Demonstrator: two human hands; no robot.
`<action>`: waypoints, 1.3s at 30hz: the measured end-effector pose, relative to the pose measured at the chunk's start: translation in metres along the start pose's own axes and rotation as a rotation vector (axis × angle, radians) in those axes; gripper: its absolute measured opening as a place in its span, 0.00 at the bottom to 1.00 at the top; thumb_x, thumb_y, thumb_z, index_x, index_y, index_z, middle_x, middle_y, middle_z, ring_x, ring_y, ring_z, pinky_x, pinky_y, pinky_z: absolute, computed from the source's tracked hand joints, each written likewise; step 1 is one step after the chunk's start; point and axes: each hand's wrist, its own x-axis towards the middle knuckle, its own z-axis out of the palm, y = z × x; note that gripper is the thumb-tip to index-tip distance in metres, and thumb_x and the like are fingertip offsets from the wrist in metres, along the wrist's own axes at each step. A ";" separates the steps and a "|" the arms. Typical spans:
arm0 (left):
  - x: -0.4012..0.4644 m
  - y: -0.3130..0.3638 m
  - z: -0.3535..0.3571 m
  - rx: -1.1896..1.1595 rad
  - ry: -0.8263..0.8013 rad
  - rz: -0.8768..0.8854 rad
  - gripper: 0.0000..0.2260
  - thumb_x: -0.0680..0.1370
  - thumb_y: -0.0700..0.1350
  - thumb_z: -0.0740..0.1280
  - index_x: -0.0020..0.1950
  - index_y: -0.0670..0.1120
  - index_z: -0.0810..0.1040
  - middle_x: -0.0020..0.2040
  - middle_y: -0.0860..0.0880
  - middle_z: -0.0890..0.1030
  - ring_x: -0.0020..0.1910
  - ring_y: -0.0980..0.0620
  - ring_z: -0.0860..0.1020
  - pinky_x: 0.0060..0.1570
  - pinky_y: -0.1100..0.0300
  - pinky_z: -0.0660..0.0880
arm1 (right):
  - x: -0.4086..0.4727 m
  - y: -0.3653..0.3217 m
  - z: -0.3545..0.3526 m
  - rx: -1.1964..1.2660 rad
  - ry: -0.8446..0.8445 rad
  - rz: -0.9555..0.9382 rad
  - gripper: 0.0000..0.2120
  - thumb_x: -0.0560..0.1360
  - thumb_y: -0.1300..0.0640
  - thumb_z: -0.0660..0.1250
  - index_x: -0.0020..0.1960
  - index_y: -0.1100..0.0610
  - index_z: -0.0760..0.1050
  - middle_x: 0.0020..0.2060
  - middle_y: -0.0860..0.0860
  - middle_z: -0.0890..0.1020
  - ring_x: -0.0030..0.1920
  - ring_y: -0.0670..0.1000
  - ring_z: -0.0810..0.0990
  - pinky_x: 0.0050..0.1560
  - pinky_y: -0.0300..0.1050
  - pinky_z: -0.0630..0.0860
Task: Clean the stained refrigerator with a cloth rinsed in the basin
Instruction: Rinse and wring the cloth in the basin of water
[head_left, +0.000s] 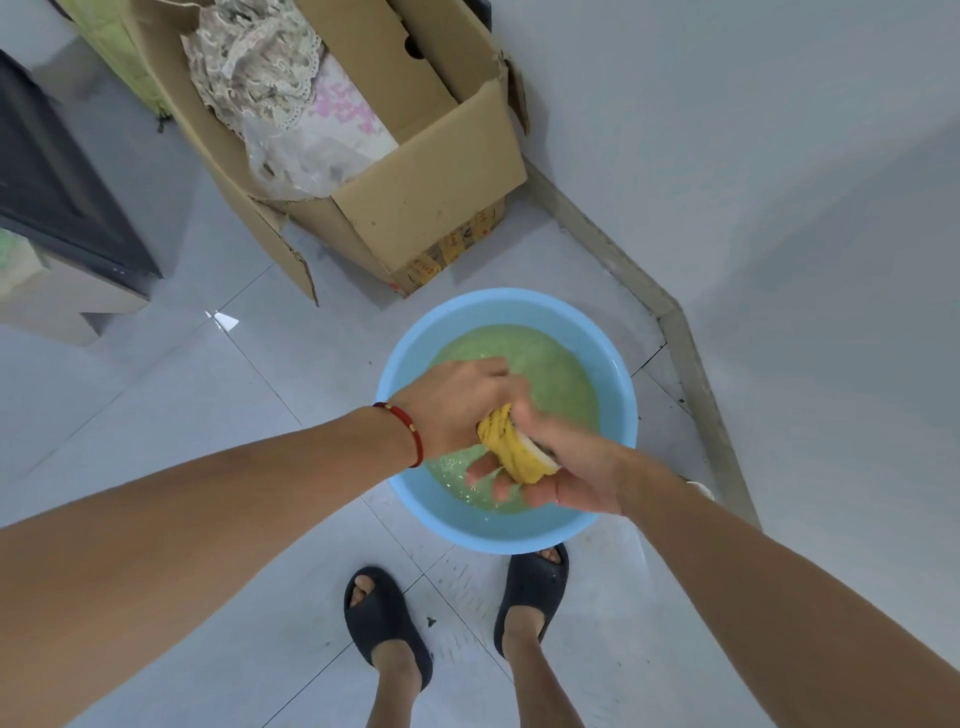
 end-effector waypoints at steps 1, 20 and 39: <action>-0.001 -0.001 0.001 0.049 -0.046 -0.062 0.10 0.76 0.40 0.67 0.56 0.47 0.76 0.45 0.49 0.73 0.41 0.42 0.78 0.38 0.51 0.74 | 0.001 -0.005 0.002 -0.203 0.069 0.008 0.23 0.77 0.41 0.71 0.59 0.61 0.78 0.45 0.58 0.85 0.39 0.55 0.81 0.34 0.42 0.75; 0.002 0.014 -0.012 -0.122 -0.156 -0.319 0.06 0.69 0.40 0.73 0.44 0.46 0.80 0.39 0.50 0.78 0.42 0.48 0.79 0.40 0.57 0.75 | -0.012 -0.006 -0.006 -0.110 0.435 -0.176 0.27 0.75 0.42 0.71 0.70 0.48 0.67 0.61 0.53 0.79 0.55 0.51 0.82 0.55 0.51 0.81; -0.001 0.008 0.006 -0.038 -0.365 -0.493 0.08 0.73 0.37 0.66 0.34 0.44 0.72 0.31 0.48 0.73 0.35 0.45 0.77 0.31 0.57 0.71 | 0.025 -0.010 0.028 -1.128 0.483 -0.092 0.13 0.74 0.58 0.73 0.57 0.56 0.76 0.41 0.54 0.83 0.38 0.52 0.81 0.36 0.43 0.75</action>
